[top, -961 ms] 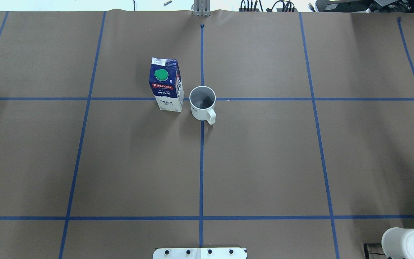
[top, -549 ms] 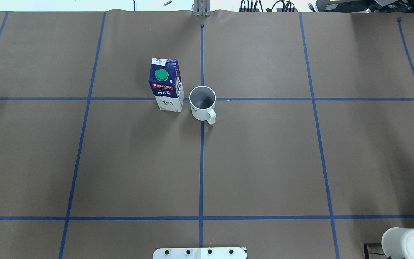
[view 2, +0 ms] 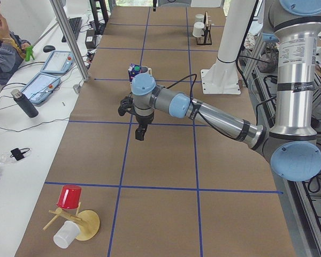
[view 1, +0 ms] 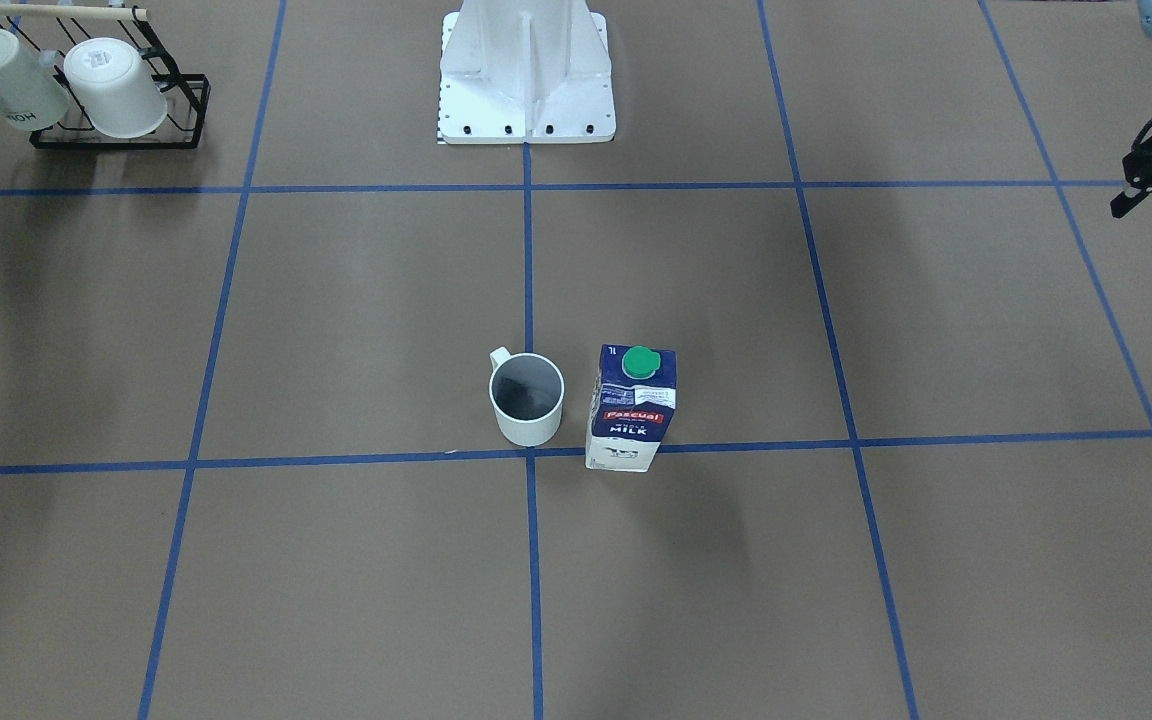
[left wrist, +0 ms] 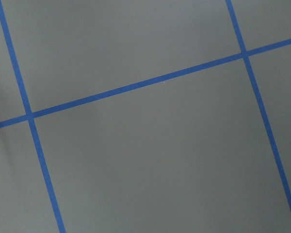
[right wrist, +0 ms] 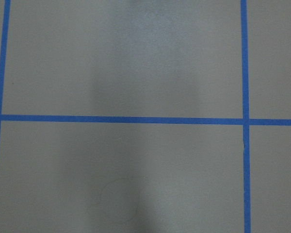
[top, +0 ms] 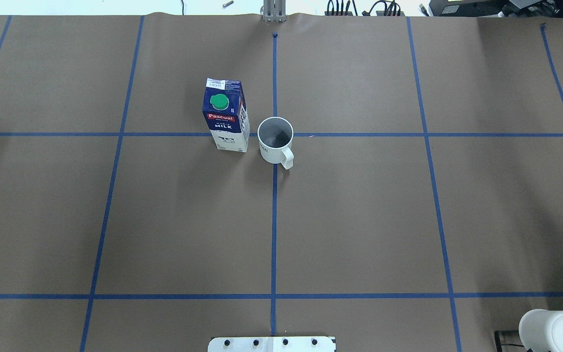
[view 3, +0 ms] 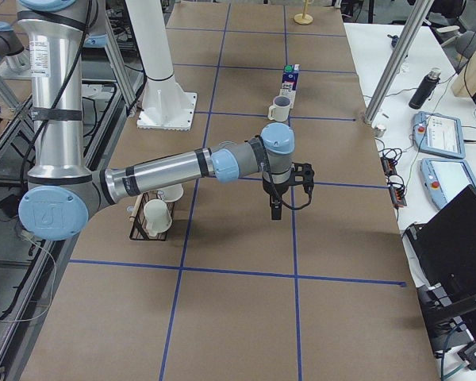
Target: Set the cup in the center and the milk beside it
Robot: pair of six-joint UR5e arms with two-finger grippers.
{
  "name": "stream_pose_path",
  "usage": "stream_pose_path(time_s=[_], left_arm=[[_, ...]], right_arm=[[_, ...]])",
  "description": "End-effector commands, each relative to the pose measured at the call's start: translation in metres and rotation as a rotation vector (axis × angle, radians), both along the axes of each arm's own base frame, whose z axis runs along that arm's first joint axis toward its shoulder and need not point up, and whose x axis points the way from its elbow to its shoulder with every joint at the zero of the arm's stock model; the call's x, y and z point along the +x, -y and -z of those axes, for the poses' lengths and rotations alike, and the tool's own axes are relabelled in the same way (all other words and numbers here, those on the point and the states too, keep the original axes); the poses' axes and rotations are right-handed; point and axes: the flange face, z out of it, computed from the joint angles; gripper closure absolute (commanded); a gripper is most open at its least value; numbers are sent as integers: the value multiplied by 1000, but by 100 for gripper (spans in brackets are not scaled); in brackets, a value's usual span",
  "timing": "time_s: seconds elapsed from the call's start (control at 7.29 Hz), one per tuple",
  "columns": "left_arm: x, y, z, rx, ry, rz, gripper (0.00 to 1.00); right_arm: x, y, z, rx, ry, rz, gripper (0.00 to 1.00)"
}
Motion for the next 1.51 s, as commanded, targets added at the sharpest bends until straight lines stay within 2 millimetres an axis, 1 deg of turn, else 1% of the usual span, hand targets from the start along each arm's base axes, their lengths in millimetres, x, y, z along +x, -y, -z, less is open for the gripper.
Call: stream_pose_path(time_s=[0.0,0.14,0.27,0.41,0.82,0.96,1.1,1.24,1.37], left_arm=[[2,6,6,-39,-15,51,2],[8,14,25,-16,-30,54,2],[19,19,35,-78,-41,95,2],[20,14,24,-106,-31,100,2],[17,18,6,-136,27,139,2],[21,23,-9,-144,79,144,2],[34,24,-14,-182,125,126,2],[38,31,1,-222,142,118,2],[38,29,9,-240,149,111,2]], right_arm=[[-5,-4,11,45,0,43,0],[-6,-5,17,45,16,51,0],[-6,-5,20,57,22,64,0],[-6,-7,22,78,25,83,0],[-13,-7,23,83,25,100,0],[-13,-7,25,90,26,103,0],[-15,-6,27,93,27,107,0],[-18,-4,29,96,28,110,0],[-19,-2,30,79,24,112,0]])
